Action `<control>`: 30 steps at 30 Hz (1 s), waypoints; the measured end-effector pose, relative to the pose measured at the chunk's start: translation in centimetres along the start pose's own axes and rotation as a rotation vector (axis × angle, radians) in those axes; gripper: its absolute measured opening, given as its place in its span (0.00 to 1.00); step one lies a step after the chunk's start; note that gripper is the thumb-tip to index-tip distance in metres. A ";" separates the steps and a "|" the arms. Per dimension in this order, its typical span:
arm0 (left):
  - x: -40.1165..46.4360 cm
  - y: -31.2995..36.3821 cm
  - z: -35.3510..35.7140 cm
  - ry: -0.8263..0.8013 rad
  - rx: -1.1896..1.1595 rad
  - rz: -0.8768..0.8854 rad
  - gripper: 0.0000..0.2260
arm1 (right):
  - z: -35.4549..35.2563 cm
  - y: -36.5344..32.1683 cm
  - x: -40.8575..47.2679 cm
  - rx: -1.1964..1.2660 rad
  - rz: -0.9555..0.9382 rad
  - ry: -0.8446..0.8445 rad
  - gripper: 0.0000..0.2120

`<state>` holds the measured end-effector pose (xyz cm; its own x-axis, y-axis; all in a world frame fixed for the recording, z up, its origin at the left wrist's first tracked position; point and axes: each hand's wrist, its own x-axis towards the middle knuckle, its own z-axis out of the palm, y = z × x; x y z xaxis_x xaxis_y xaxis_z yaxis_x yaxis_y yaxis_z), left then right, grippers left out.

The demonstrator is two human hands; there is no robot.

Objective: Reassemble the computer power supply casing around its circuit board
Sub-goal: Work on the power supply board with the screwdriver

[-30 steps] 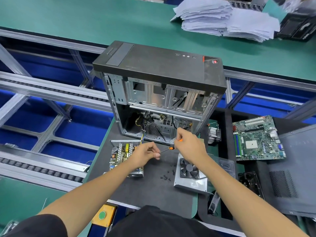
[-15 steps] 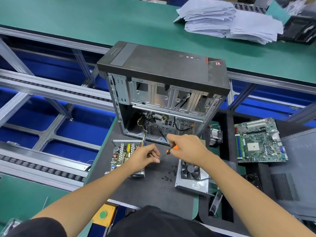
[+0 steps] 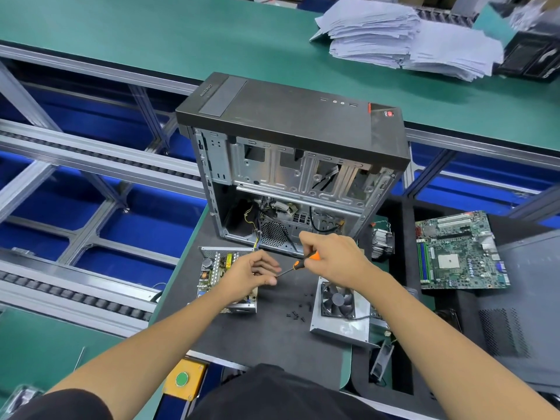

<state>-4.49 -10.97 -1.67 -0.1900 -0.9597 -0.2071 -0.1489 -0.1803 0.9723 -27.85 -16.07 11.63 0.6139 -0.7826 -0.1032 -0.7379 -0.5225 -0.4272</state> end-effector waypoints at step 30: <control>0.0 0.3 -1.5 -0.152 0.306 -0.030 0.04 | 0.6 -0.2 0.1 -0.061 -0.076 -0.027 0.07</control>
<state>-3.11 -11.29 -1.26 -0.3199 -0.9076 -0.2718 -0.4369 -0.1132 0.8924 -27.46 -15.88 11.18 0.6754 -0.7311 -0.0968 -0.7041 -0.6002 -0.3796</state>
